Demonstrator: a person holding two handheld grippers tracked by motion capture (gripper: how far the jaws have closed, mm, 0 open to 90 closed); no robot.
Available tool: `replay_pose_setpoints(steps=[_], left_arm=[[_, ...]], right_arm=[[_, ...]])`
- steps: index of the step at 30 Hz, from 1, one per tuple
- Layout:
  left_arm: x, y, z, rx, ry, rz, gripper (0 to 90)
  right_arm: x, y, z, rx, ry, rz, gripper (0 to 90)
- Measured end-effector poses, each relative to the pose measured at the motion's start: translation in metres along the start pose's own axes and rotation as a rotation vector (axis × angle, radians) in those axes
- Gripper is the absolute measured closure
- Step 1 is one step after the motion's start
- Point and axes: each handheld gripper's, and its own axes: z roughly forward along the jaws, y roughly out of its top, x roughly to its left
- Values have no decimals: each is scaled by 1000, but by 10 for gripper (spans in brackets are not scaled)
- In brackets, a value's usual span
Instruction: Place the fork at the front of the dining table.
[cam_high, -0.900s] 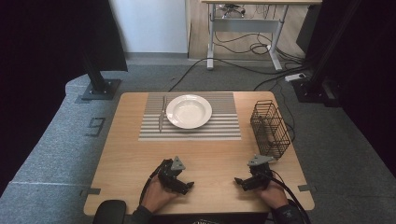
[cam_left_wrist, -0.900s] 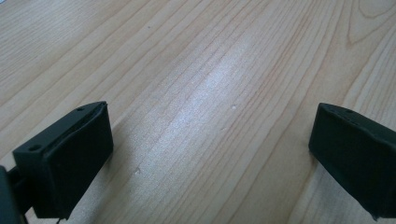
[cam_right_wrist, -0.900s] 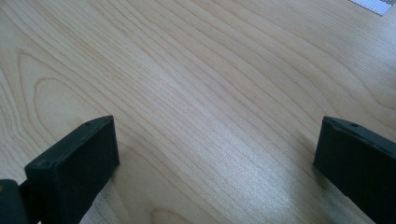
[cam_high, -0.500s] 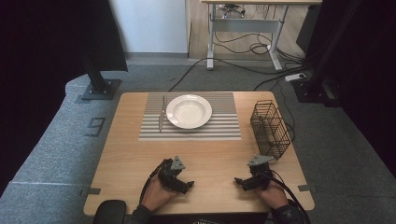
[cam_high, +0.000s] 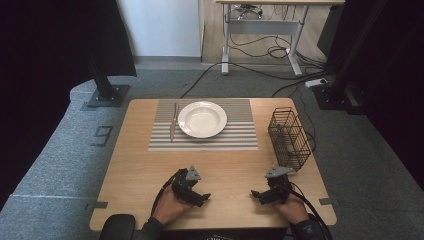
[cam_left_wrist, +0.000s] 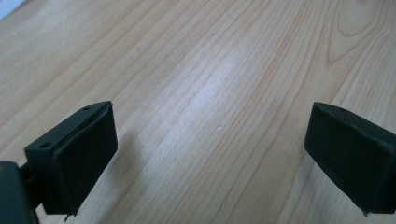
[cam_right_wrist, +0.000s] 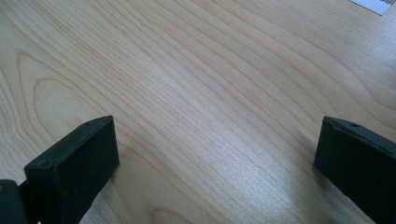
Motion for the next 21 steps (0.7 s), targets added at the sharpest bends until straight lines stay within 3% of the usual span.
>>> replay_pose_setpoints(steps=[12, 21], left_arm=[[4, 27, -8, -18, -35, -11, 55], [2, 53, -9, -27, -47, 15, 59]], right_arm=[[0, 0, 0, 0, -1, 0, 0], [0, 0, 0, 0, 0, 0, 0]])
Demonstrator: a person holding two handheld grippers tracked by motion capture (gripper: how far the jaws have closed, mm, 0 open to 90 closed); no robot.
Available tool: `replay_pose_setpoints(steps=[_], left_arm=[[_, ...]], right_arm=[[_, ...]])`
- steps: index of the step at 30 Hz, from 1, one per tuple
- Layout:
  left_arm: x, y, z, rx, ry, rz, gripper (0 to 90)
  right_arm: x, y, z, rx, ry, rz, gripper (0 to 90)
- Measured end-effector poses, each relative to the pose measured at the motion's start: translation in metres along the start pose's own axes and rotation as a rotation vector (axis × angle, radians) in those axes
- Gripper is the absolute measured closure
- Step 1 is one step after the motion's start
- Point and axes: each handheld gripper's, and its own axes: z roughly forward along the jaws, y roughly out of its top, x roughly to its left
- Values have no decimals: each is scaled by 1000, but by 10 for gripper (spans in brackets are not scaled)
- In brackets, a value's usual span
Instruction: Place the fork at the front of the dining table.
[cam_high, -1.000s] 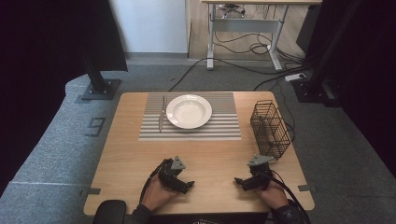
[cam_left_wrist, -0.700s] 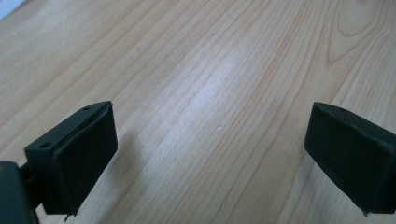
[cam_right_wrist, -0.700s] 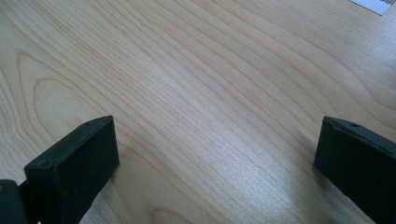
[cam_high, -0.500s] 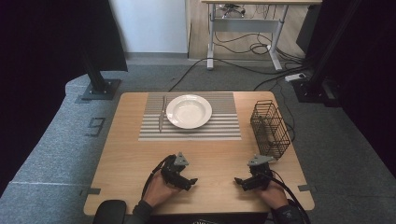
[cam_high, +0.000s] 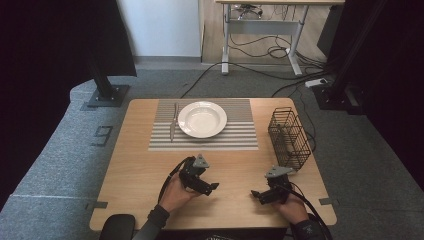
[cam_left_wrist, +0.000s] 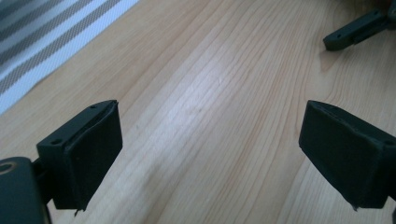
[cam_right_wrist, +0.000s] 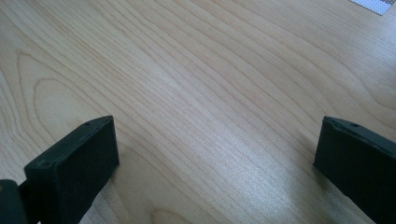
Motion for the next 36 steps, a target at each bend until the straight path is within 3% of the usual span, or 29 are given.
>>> replay_pose_setpoints(steps=[22, 36], left_arm=[[-7, 65, 6, 0, 18, 89, 139], [-15, 119, 19, -12, -12, 178, 217]], right_arm=[[0, 0, 0, -1, 0, -2, 0], [0, 0, 0, -1, 0, -2, 0]])
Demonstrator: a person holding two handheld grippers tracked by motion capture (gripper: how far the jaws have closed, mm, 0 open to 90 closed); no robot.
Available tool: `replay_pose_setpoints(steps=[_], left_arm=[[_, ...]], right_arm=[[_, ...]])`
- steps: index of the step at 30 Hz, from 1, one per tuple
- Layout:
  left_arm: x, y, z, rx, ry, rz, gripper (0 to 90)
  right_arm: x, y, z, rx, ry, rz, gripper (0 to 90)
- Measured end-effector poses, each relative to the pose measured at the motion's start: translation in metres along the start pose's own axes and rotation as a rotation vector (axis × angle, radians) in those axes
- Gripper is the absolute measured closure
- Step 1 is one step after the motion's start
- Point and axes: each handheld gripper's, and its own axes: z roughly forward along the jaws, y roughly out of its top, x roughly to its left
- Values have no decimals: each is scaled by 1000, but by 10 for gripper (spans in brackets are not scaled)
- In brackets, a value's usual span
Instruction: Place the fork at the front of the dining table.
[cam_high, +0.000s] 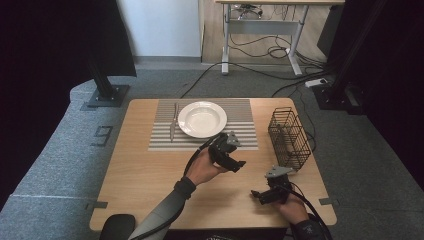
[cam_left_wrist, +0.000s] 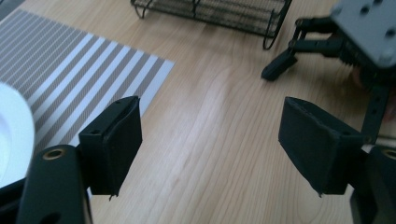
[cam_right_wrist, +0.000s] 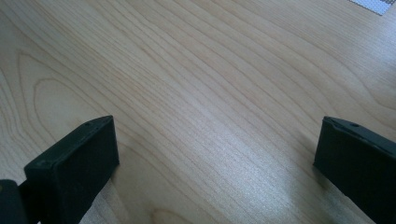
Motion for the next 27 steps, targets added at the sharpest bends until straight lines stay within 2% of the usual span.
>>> replay_pose_setpoints(steps=[6, 13, 19, 27], left_arm=[[-1, 22, 7, -12, -43, 0, 246], [-4, 51, 16, -16, -71, 11, 274], [-6, 72, 23, -27, -77, 27, 311], [-5, 101, 40, -28, -78, 17, 398]], right_arm=[[0, 0, 0, -1, -1, 1, 0], [0, 0, 0, -2, -1, -3, 0], [0, 0, 0, -1, -2, -2, 0], [0, 0, 0, -1, -1, -1, 0]])
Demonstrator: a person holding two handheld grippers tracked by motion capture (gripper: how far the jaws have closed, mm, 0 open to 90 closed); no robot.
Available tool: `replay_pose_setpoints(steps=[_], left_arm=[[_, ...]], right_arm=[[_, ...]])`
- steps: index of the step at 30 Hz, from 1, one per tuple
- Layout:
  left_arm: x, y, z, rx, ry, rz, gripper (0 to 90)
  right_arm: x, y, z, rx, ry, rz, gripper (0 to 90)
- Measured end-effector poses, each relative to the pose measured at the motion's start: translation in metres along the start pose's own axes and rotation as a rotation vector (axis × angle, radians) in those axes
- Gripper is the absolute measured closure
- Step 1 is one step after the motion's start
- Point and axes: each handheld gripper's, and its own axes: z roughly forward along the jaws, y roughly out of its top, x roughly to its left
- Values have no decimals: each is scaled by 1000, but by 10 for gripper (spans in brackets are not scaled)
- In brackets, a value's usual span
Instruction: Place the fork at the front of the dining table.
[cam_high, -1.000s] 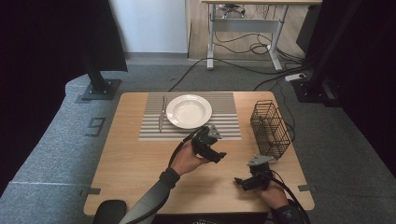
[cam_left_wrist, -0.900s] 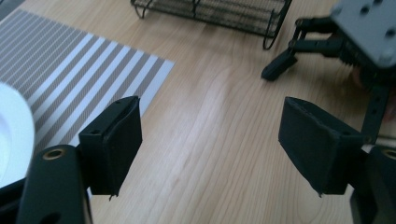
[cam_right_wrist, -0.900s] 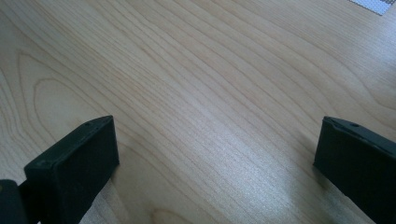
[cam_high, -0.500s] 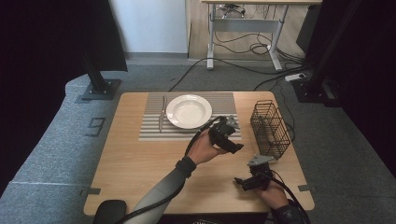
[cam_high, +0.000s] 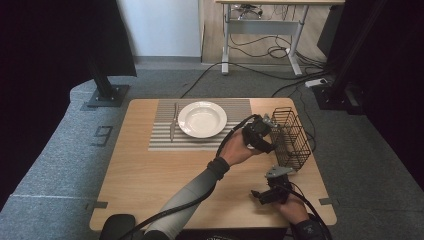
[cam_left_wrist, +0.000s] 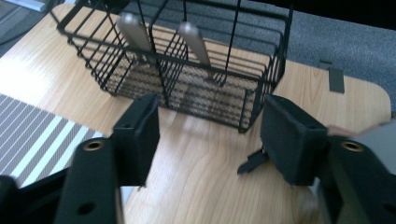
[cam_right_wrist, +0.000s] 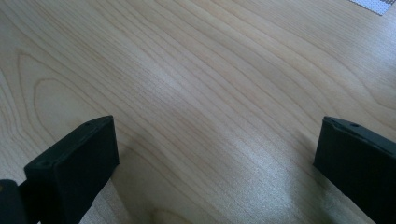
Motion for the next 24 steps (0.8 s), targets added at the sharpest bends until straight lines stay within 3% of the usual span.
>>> replay_pose_setpoints(steps=[5, 10, 15, 16, 20, 24], left_arm=[[1, 17, 13, 16, 2, -21, 445], [5, 28, 25, 39, -15, -74, 478], [9, 33, 32, 60, -28, -135, 624], [10, 34, 32, 60, -40, -154, 715], [13, 35, 32, 53, -79, -195, 786], [12, 36, 27, 44, -75, -191, 797]], right_arm=[[0, 0, 0, 0, -1, -2, 0], [0, 0, 0, 2, -1, -1, 0], [0, 0, 0, 1, 0, 0, 0], [0, 0, 0, 1, 0, -1, 0], [0, 0, 0, 1, 0, -1, 0], [0, 0, 0, 1, 0, -1, 0]])
